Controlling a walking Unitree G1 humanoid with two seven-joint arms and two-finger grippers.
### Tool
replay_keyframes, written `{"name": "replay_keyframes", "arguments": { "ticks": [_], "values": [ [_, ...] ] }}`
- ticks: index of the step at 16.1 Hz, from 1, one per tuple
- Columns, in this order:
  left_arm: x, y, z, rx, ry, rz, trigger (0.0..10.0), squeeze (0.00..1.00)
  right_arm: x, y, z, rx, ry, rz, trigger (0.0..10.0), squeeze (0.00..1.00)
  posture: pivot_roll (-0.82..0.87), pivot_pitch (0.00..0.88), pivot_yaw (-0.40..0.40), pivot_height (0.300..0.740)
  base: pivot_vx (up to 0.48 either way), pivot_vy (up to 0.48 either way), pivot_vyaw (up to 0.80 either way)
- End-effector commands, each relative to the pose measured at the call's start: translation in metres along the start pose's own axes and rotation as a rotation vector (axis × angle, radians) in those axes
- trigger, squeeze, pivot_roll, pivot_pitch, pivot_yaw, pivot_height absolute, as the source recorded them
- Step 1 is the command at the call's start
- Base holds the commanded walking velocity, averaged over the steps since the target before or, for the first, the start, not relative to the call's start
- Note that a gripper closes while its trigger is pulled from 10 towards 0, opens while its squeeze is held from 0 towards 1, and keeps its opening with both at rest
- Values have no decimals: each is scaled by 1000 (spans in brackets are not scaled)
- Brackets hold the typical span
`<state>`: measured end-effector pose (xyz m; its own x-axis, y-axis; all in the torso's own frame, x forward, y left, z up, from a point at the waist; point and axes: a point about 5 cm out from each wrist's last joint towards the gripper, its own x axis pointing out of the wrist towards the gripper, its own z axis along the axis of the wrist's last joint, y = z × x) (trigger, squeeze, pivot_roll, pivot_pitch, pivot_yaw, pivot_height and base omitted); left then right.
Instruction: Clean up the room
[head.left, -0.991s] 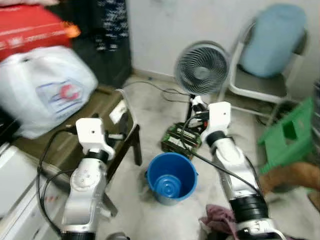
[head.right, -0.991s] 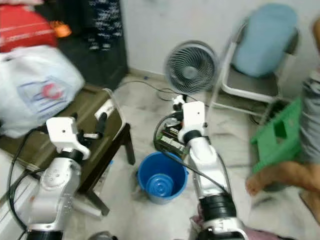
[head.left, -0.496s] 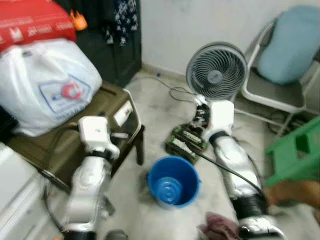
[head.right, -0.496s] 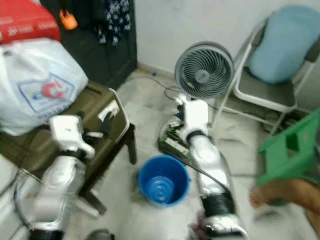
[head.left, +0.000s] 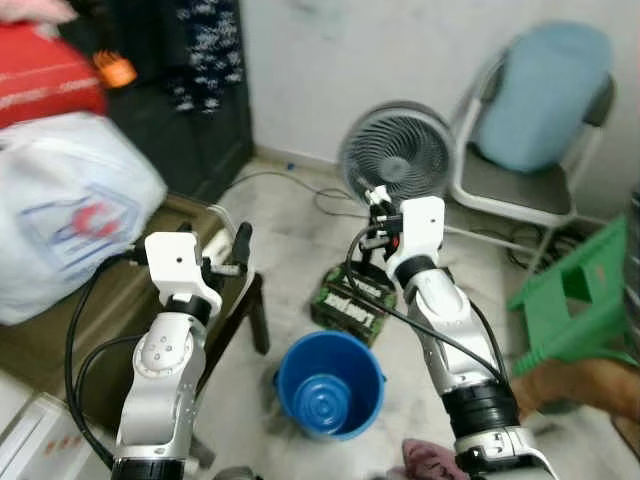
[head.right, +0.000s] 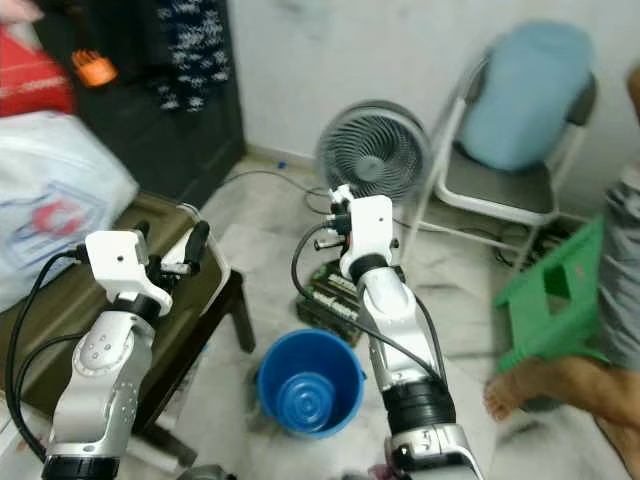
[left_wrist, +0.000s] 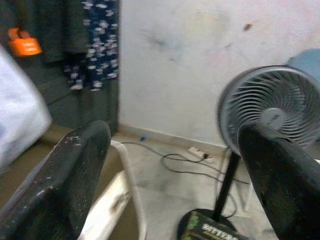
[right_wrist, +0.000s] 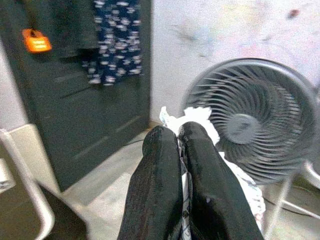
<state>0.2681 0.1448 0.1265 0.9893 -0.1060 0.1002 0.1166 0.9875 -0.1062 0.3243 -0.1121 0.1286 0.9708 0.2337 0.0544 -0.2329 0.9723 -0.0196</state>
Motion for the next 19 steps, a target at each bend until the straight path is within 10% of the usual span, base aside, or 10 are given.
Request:
{"name": "replay_keyframes", "arguments": {
  "ticks": [1,19],
  "values": [
    [3,-8,4,-7,-14,-20,10000,0,1,-11,2,-1,1,-34,10000,0,9,57,-34,740,292,0,0],
    [-73,16,31,321,80,-223,10000,0,0,-2,-90,34,541,-301,10000,0,252,265,-9,740,0,0,0]
  ]
}}
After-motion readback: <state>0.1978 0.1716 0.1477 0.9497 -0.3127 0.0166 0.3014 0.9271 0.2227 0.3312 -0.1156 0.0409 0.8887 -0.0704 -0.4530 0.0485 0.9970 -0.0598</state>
